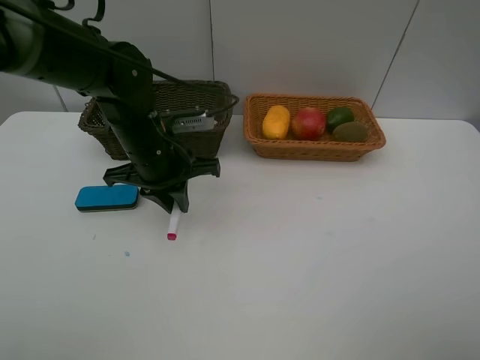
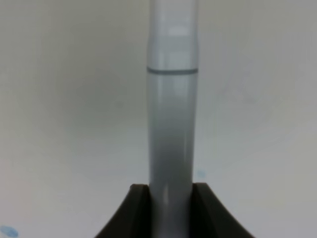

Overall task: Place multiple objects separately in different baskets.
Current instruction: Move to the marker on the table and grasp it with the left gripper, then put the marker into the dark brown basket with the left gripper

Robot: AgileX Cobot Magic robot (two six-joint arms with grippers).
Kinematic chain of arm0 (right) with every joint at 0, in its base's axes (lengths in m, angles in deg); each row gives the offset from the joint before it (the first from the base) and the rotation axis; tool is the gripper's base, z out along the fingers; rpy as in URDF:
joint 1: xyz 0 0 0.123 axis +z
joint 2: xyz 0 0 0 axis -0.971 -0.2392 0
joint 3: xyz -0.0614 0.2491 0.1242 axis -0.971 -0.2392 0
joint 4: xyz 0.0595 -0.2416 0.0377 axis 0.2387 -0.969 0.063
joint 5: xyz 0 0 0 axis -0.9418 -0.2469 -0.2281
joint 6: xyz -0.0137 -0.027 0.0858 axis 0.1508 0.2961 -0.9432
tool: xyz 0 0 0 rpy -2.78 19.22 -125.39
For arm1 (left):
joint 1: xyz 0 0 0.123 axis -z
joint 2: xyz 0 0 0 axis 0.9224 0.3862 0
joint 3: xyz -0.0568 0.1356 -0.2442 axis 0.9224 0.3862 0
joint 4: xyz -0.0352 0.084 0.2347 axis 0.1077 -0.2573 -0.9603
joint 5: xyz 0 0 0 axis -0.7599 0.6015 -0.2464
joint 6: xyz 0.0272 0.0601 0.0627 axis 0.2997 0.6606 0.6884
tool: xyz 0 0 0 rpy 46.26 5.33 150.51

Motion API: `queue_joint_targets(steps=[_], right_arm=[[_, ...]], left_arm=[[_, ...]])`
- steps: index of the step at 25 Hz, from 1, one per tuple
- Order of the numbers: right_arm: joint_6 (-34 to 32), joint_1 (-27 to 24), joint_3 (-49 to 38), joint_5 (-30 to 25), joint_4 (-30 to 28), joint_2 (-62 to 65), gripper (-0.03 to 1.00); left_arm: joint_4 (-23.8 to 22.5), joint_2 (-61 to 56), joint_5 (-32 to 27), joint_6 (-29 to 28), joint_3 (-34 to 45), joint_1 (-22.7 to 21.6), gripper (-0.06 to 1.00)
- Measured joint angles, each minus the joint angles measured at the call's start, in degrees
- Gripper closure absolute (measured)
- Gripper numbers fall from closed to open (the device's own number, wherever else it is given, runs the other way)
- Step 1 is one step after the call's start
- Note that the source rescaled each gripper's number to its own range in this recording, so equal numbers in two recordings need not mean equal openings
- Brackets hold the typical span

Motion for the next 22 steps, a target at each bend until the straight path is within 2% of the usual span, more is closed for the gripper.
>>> queue_joint_targets(steps=[8,12,16,22], right_arm=[[0.0,0.0,0.0,0.0,0.0,0.0,-0.03],[0.0,0.0,0.0,0.0,0.0,0.0,-0.03],[0.0,0.0,0.0,0.0,0.0,0.0,-0.03],[0.0,0.0,0.0,0.0,0.0,0.0,-0.03]], left_arm=[[1.7,-7.5,-0.8,0.2,-0.1,0.0,0.94],[1.5,-10.5,0.8,2.3,-0.3,0.0,0.94],[-1.5,-11.0,2.2,3.9,-3.6,0.0,0.94],[-9.0,-11.0,6.5,4.1,-9.0,-0.1,0.94]])
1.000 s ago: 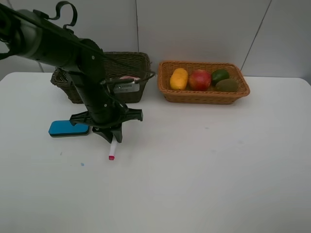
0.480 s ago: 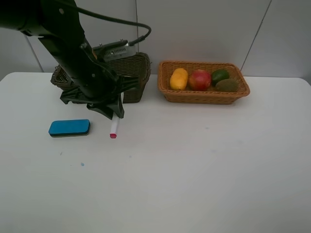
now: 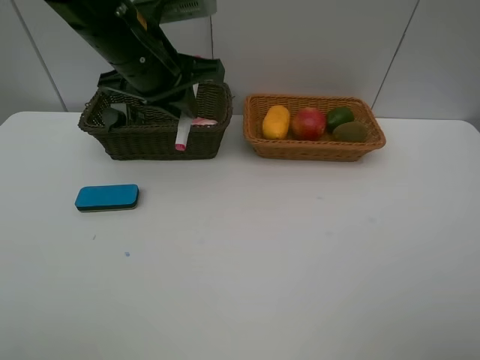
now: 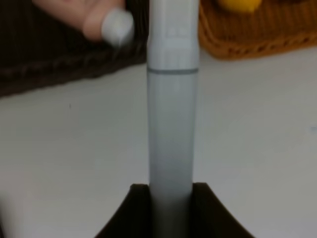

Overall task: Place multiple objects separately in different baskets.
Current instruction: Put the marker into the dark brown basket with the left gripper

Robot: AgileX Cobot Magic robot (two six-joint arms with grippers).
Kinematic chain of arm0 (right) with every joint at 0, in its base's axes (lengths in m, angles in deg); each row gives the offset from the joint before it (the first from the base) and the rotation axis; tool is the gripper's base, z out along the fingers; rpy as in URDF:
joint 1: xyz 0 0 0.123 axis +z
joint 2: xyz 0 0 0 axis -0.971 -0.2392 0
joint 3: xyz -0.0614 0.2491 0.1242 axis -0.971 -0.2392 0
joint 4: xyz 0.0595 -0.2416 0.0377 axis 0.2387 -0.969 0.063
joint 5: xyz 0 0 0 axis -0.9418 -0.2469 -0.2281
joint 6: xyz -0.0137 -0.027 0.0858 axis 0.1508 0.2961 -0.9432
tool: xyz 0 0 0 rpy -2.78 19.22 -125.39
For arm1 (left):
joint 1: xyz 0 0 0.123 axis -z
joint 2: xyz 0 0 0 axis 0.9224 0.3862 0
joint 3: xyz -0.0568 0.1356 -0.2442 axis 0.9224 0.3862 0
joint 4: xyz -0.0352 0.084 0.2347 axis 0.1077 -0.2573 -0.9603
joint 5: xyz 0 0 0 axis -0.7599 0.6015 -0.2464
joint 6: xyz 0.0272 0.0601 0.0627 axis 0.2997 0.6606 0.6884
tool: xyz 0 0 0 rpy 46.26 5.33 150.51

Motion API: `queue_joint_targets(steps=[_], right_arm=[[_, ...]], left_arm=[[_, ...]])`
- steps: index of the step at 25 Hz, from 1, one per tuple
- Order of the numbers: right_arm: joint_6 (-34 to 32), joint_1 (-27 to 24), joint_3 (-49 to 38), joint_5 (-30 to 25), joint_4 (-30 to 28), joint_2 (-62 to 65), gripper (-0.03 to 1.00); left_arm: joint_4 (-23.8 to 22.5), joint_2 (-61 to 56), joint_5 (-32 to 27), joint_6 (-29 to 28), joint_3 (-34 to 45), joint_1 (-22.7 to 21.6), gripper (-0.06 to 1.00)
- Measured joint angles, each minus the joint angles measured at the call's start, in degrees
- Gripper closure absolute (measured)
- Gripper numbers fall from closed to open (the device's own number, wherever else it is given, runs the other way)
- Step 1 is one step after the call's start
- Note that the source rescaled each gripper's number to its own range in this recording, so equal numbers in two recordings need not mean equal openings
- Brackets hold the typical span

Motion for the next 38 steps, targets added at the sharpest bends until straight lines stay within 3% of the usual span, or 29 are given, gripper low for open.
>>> queue_joint_targets(steps=[7,22,38], right_arm=[[0.0,0.0,0.0,0.0,0.0,0.0,-0.03],[0.0,0.0,0.0,0.0,0.0,0.0,-0.03],[0.0,0.0,0.0,0.0,0.0,0.0,-0.03]], left_arm=[[-6.9,0.3,9.0,0.0,-2.0,-3.1,0.94],[-14.3,12.1,29.9,0.4,-2.1,-11.0,0.94],[-19.0,20.8,41.6,1.7,-2.1,-12.4,0.94]])
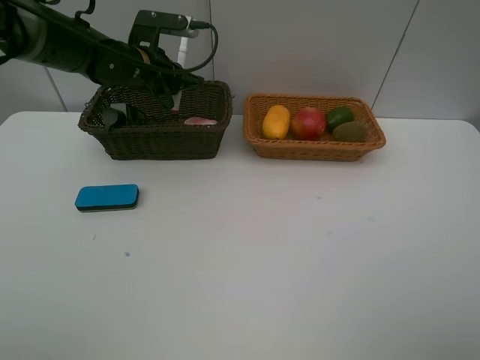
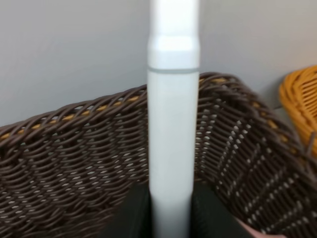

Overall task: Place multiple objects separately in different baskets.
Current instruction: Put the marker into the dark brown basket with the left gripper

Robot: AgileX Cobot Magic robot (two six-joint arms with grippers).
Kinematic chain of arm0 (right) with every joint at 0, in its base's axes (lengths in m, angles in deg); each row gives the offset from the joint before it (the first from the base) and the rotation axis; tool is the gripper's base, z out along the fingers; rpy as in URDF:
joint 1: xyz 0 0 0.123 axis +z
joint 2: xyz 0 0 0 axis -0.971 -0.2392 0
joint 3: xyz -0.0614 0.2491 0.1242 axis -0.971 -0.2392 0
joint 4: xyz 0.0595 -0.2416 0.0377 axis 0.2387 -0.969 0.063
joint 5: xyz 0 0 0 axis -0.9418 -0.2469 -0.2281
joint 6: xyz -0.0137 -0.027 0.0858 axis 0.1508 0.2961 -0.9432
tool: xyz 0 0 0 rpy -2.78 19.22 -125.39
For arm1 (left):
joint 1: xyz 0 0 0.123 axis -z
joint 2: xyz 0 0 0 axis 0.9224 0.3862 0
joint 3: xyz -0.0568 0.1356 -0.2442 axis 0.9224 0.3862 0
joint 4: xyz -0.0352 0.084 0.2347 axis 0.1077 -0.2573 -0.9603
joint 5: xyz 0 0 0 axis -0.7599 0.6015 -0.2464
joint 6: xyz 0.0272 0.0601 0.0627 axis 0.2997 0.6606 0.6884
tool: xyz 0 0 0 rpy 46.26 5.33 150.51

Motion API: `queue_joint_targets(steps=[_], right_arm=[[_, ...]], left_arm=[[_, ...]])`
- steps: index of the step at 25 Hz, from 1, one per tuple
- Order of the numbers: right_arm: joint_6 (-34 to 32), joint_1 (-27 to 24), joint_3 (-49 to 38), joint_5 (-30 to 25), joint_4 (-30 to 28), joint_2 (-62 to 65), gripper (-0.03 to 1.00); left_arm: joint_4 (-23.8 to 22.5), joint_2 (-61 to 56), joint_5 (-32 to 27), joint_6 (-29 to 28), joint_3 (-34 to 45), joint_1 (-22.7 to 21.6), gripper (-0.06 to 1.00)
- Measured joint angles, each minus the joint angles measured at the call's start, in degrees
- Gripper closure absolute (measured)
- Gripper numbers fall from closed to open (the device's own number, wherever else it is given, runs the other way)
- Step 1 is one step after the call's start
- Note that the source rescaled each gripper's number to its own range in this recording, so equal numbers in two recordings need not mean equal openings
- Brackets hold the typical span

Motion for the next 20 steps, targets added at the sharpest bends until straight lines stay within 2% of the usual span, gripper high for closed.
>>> queue_joint_targets(steps=[14,15,17,20], right_arm=[[0.0,0.0,0.0,0.0,0.0,0.0,-0.03],[0.0,0.0,0.0,0.0,0.0,0.0,-0.03],[0.0,0.0,0.0,0.0,0.0,0.0,-0.03],[0.0,0.0,0.0,0.0,0.0,0.0,-0.03]], left_arm=[[-0.1,1.4,1.1,3.7,0.0,-0.2,0.92],[-0.2,1.4,1.2,4.2,0.0,-0.3,0.86],[-0.2,1.4,1.2,5.1,0.0,-0.4,0.64],[-0.2,1.4,1.3,5.9,0.0,-1.0,0.15]])
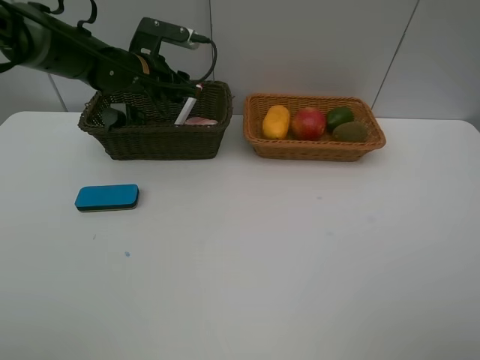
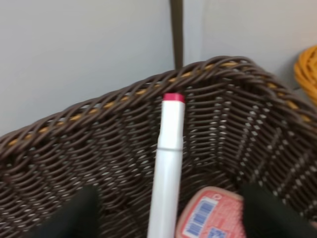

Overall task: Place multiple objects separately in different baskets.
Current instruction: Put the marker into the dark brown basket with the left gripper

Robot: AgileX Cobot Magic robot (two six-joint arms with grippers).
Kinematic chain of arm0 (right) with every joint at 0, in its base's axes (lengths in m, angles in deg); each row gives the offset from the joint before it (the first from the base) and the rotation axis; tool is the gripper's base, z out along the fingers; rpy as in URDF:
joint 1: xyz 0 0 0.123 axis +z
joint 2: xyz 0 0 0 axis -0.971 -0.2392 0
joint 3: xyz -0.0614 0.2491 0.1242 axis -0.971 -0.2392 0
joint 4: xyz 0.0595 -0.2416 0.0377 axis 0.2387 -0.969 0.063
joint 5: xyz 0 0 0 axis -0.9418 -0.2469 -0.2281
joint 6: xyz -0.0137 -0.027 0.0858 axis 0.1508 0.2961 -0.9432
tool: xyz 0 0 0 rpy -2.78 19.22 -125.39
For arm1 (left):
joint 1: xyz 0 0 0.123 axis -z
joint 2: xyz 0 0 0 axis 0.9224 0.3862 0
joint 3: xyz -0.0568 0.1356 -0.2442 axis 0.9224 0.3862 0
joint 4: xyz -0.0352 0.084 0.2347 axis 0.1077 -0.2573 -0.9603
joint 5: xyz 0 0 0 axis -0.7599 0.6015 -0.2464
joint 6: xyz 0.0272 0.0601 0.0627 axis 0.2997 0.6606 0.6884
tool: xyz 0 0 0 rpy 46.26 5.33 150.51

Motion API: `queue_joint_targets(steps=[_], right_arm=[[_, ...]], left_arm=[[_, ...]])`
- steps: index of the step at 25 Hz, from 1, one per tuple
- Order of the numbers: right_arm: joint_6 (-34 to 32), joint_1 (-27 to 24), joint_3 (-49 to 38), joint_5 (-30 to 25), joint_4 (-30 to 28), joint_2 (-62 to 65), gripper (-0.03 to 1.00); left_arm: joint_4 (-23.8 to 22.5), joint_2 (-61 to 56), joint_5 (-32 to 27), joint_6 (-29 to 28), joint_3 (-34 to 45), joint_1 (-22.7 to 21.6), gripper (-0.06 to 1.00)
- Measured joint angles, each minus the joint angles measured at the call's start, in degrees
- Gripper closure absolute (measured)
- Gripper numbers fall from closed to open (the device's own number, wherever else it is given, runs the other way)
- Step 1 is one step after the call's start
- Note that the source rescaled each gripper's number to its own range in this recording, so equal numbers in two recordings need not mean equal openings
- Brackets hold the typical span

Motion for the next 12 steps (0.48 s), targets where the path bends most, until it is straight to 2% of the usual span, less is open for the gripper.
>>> queue_joint_targets(steps=[1,3,12], right_arm=[[0.0,0.0,0.0,0.0,0.0,0.0,-0.03],[0.0,0.0,0.0,0.0,0.0,0.0,-0.03],[0.0,0.0,0.0,0.0,0.0,0.0,-0.03]], left_arm=[[0.0,0.0,0.0,0.1,0.0,-0.2,0.07],[0.0,0.0,0.0,0.2,0.0,-0.4,-0.02],[0.0,0.0,0.2,0.3,0.0,-0.4,-0.06]])
